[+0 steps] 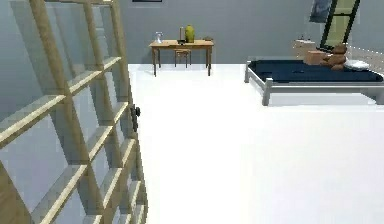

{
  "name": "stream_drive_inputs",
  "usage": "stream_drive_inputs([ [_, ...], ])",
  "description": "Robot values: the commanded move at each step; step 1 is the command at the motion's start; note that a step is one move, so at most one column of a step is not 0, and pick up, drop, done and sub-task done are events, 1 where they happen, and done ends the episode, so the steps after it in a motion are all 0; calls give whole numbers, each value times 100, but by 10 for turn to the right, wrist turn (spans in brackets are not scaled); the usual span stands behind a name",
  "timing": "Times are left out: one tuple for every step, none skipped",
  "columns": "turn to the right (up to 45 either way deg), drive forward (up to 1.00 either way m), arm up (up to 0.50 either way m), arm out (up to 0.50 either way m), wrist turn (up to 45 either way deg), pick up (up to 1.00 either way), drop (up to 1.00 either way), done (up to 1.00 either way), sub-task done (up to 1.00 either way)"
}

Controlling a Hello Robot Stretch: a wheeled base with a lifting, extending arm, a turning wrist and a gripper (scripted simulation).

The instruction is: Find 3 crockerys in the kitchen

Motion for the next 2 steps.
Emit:
stream_drive_inputs([
  [0, 100, 0, 0, 0, 0, 0, 0, 0],
  [0, 30, 0, 0, 0, 0, 0, 0, 0],
])
